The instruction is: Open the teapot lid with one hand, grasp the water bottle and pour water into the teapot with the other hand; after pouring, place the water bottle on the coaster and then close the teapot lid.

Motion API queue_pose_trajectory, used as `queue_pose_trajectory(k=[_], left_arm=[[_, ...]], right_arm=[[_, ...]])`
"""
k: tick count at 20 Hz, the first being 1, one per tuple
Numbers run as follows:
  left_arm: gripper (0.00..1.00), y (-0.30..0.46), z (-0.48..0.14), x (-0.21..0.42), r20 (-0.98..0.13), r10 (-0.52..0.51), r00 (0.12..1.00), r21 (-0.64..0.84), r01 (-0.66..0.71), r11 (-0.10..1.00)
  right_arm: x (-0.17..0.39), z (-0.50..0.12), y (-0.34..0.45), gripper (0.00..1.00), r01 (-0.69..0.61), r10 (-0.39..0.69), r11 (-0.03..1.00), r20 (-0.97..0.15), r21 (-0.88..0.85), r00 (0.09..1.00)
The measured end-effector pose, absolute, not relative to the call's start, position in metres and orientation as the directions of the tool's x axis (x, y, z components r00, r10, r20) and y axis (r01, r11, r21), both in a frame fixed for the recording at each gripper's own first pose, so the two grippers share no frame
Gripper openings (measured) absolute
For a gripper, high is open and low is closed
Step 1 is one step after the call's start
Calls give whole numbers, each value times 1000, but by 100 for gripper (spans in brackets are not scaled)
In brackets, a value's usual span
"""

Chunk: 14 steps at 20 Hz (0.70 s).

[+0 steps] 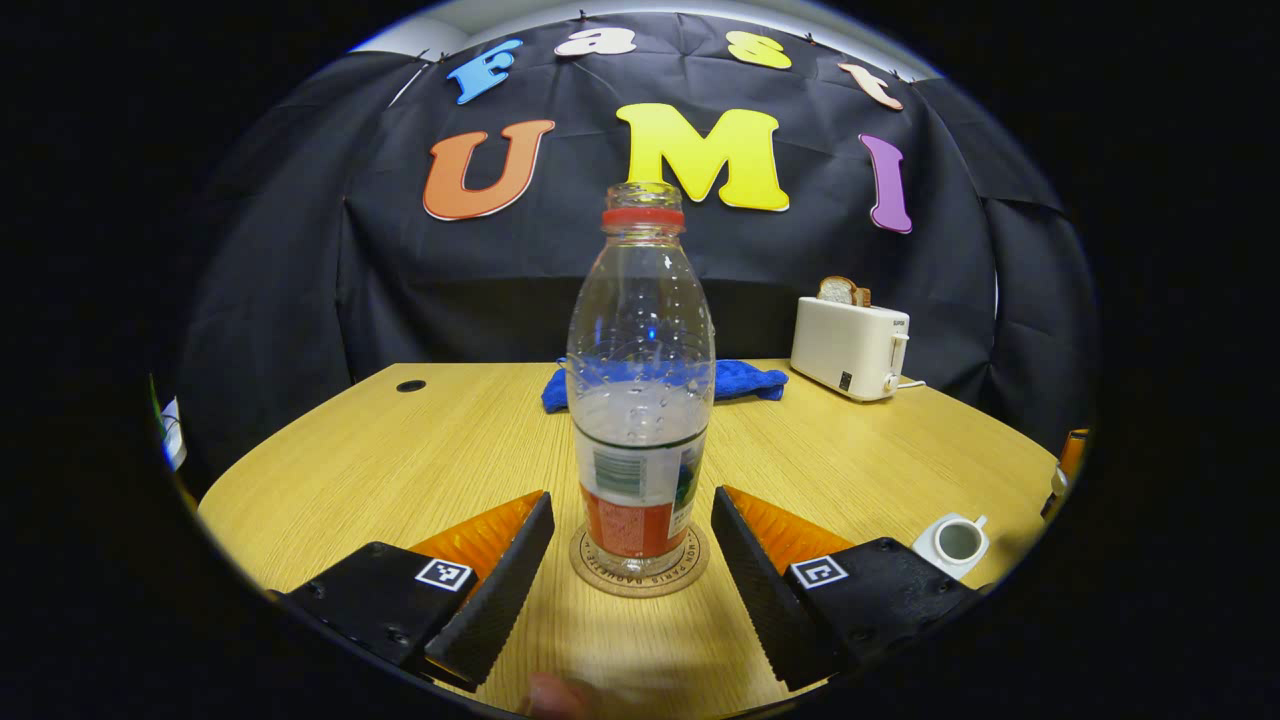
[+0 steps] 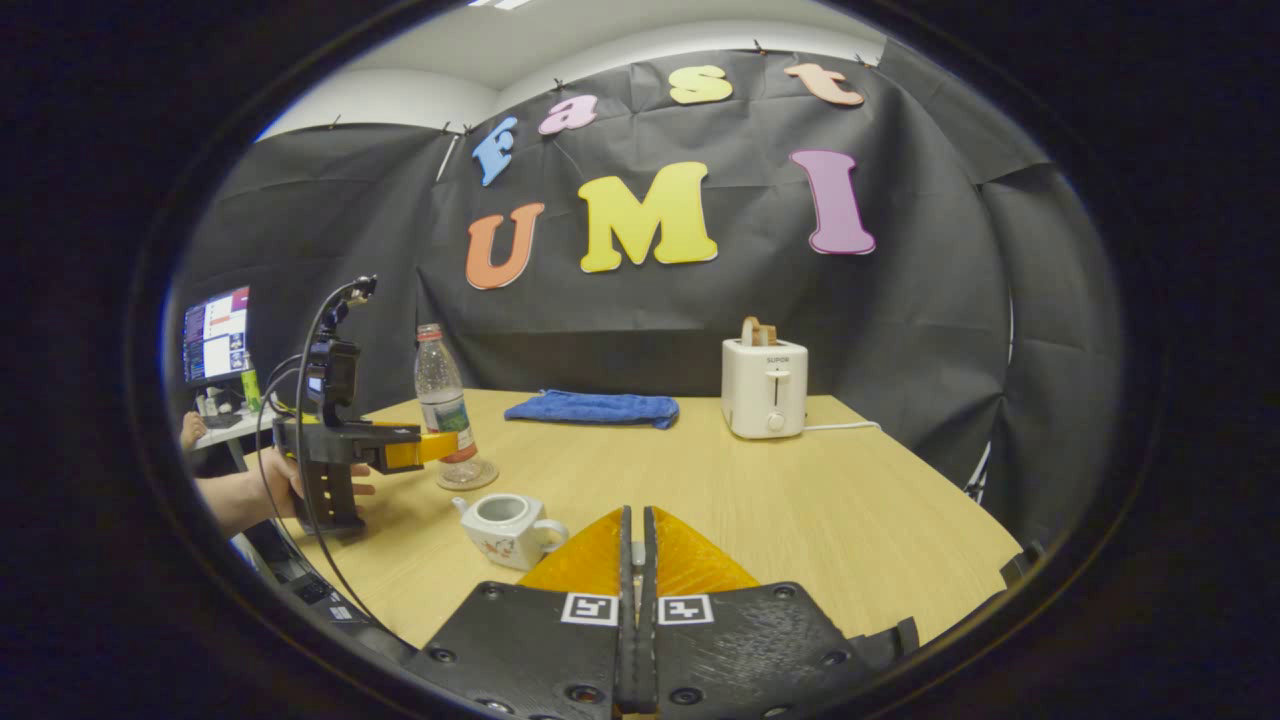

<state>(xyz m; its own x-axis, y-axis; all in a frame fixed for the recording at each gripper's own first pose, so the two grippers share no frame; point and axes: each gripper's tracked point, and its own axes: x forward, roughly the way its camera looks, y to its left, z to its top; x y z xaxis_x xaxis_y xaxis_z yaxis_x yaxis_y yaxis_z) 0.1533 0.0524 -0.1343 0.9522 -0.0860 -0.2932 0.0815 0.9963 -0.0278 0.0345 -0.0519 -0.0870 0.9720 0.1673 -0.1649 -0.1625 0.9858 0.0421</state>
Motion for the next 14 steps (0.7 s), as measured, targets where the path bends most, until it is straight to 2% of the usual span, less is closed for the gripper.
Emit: queue_pose_trajectory(k=[4,9,10,14], left_arm=[[99,75,-128,118,-264,-19,964,23,26,999],[99,101,-112,69,-217,37,975,-17,-42,999],[99,108,-109,59,-209,53,976,-23,-59,998],[99,131,-104,26,-198,115,973,-21,-122,992]], right_arm=[[43,-76,-22,0,-216,220,976,-140,38,966],[67,-76,34,2,-327,334,943,-139,70,932],[72,-76,43,0,-345,352,936,-136,72,926],[95,-88,68,2,-380,385,923,-147,62,911]])
